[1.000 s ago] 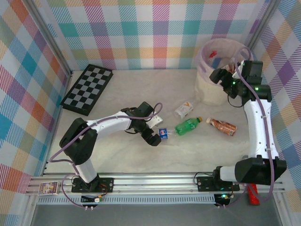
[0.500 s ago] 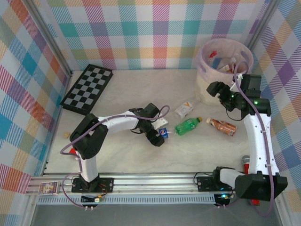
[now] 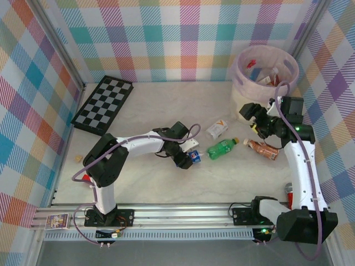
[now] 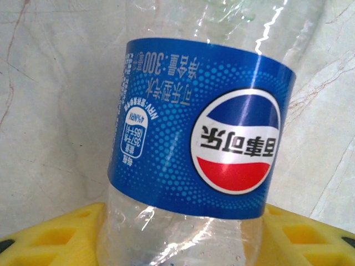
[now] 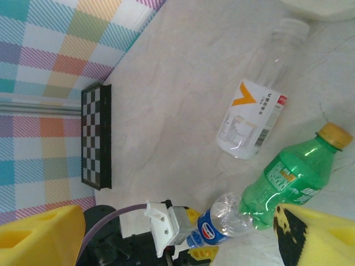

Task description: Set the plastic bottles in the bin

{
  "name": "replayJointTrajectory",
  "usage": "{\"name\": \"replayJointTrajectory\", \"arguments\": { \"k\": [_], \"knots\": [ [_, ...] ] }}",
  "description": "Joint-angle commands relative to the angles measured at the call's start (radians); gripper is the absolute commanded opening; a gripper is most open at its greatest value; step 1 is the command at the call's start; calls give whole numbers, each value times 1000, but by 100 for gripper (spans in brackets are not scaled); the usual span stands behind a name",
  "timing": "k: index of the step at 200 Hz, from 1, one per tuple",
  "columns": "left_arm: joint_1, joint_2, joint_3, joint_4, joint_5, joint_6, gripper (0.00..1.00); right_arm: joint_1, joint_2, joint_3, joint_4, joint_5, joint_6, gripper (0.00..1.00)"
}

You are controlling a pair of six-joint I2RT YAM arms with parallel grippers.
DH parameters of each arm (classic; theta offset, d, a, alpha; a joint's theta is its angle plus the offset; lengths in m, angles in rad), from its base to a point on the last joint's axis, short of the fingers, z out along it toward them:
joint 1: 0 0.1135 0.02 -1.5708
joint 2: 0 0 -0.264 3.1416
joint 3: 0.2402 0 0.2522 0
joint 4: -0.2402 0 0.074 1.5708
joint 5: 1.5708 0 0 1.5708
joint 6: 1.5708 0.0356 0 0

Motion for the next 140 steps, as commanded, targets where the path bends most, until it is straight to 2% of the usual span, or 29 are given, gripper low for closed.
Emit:
{"name": "replayJointTrajectory", "arguments": {
  "k": [1, 28, 54, 98, 140],
  "knots": [
    [27, -82, -44, 7, 21, -49, 51, 21, -29, -29, 32, -75, 34, 88],
    [116, -209, -163, 169, 132, -184, 51, 77, -18, -51, 55, -88, 53, 88],
    [192, -269, -203, 277, 210, -324, 49, 203, 38, -53, 124, -83, 69, 88],
    [245, -321, -197, 352, 286, -475, 46, 414, 199, -52, 333, -82, 117, 88],
    [270, -347, -221, 497, 413, -644, 47, 503, 352, -1, 443, -73, 135, 88]
  ]
}}
